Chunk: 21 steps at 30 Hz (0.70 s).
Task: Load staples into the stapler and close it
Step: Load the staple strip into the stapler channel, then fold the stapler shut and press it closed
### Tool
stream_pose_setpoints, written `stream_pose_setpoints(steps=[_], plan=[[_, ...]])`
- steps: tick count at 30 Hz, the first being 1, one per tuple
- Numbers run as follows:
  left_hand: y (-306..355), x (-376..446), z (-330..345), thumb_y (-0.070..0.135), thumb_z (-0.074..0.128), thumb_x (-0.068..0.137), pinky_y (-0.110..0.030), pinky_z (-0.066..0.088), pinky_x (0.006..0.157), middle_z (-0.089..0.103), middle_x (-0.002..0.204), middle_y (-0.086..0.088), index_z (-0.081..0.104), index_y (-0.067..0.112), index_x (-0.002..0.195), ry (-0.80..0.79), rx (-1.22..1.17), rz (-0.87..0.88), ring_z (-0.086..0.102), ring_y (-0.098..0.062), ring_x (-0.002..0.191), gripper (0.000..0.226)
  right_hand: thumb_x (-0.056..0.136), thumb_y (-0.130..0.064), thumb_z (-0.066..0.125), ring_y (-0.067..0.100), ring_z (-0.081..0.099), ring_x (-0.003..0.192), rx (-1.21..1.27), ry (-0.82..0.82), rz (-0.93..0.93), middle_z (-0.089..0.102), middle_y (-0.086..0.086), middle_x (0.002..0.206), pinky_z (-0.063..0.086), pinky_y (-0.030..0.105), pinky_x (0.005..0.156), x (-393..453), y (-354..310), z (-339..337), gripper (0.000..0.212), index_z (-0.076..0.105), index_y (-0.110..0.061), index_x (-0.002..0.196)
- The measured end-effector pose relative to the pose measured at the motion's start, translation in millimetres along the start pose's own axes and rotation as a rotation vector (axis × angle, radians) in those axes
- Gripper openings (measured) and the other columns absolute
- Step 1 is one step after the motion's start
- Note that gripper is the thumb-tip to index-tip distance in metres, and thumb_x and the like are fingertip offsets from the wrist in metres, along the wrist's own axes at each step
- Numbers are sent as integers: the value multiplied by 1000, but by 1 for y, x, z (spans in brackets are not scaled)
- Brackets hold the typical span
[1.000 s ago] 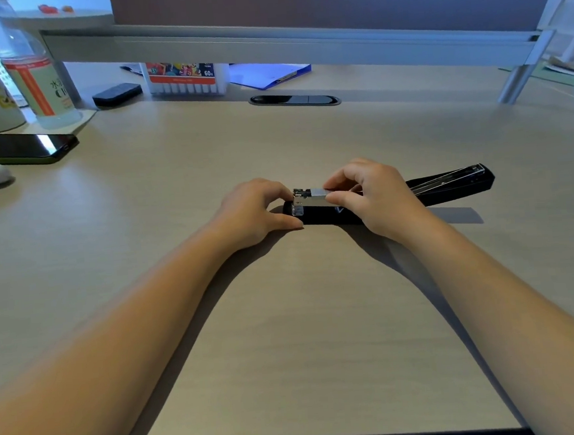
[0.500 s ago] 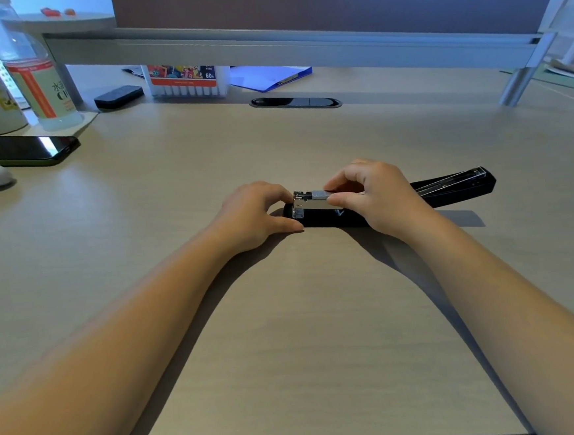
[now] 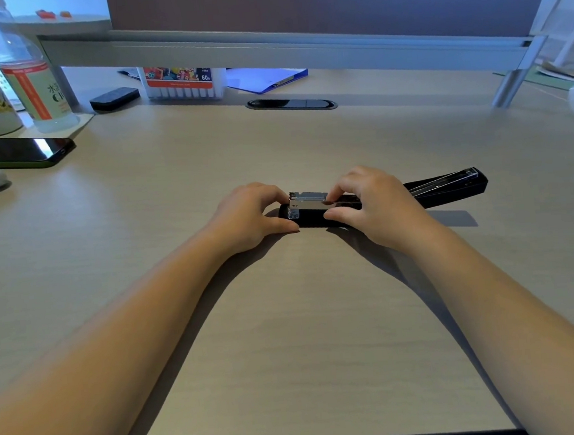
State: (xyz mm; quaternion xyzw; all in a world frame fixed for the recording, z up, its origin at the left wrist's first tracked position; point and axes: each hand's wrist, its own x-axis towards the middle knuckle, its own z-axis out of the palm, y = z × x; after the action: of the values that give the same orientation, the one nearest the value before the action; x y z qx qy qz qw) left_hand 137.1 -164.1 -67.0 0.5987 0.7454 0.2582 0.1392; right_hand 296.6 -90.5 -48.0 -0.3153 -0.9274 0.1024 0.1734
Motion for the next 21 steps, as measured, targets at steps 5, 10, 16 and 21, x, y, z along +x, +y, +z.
stream_pose_setpoints(steps=[5, 10, 16, 21], plan=[[-1, 1, 1, 31, 64, 73, -40, 40, 95, 58, 118, -8, 56, 17, 111, -4, 11, 1, 48, -23, 109, 41, 83, -27, 56, 16, 40, 90, 16, 2, -37, 57, 8, 106, 32, 31, 81, 3, -1, 5, 22, 58, -14, 100], [-1, 2, 1, 31, 64, 74, -38, 38, 94, 57, 119, -8, 55, 17, 111, -2, 25, 4, 47, -23, 111, 41, 81, -29, 58, 19, 46, 95, -13, 16, -30, 58, 7, 108, 33, 31, 80, 2, -1, 3, 24, 56, -14, 100], [-7, 1, -8, 31, 64, 74, -42, 39, 95, 56, 119, -12, 56, 14, 111, -6, 82, -13, 46, -27, 112, 42, 72, -38, 66, 28, 51, 104, -183, 2, 140, 61, 5, 112, 36, 39, 85, -8, 14, -17, 44, 50, -16, 106], [-13, -4, -18, 28, 64, 75, -41, 38, 93, 55, 121, -16, 55, 12, 113, 18, 108, -74, 45, -31, 112, 42, 68, -47, 63, 29, 51, 96, -388, 39, 215, 65, 5, 95, 32, 37, 80, -14, 22, -34, 37, 57, -19, 93]])
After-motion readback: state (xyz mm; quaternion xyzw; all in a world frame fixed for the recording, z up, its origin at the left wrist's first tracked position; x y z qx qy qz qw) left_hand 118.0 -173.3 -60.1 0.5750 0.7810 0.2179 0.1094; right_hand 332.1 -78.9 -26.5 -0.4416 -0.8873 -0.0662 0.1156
